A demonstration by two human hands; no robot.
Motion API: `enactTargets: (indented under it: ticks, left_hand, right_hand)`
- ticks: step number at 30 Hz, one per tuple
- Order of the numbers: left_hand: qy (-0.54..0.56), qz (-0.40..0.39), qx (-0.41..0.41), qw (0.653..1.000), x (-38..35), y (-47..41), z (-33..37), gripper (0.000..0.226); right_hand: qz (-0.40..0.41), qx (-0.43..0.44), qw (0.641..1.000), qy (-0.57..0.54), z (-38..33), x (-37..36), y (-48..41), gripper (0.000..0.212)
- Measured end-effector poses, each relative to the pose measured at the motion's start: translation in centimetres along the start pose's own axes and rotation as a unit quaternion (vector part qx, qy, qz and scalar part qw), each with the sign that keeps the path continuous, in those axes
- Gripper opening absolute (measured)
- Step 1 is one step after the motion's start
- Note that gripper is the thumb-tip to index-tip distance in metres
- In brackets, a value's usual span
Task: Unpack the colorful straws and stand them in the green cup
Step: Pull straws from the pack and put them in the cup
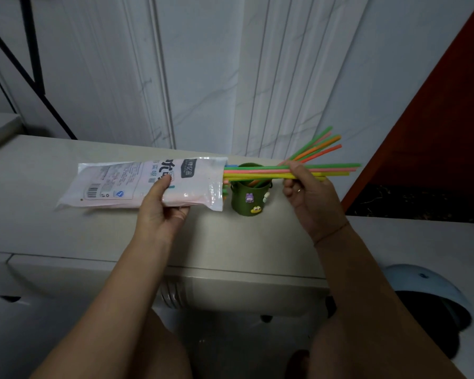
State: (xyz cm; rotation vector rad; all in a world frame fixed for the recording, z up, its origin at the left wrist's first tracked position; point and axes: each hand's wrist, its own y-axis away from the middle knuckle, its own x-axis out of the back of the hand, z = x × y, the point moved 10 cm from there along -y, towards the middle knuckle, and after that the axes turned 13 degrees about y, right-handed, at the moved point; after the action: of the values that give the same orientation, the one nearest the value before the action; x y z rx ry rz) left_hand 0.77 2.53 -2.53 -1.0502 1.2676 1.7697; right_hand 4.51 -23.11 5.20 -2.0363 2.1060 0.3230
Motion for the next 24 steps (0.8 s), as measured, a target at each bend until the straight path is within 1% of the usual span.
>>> enactTargets:
  ticks: [4,6,10,16,21,24]
  left_hand:
    - [-0.018,-0.005,0.016,1.0,-0.2,0.4,-1.9,0.045]
    - [-0.022,-0.003,0.017,1.0,-0.1,0.4,-2.1,0.046]
    - [-0.015,0.004,0.007,1.0,0.1,0.0,-0.6,0.034]
    - [0.0,0.021,-0.03,0.999,0.6,-0.8,2.7,0.047]
    - [0.009,0.021,-0.029,0.999,0.5,-0.6,2.6,0.046]
    - [0.006,0.018,-0.02,1.0,0.4,-0.4,2.0,0.038]
  right_hand:
    - [-0.036,0.006,0.999,0.002,1.0,-2.7,0.5,0.012]
    - [-0.035,0.011,0.999,0.01,1.3,-2.9,0.6,0.014]
    - [0.011,0.022,0.999,0.026,0.4,-0.9,0.2,0.009]
    - [0.067,0.045,0.997,0.022,-2.7,3.7,-0.9,0.013]
    - [0.101,0.069,0.988,0.092,-4.3,5.9,-1.2,0.008]
    - [0.118,0.089,0.979,0.14,-4.8,6.4,-1.2,0.008]
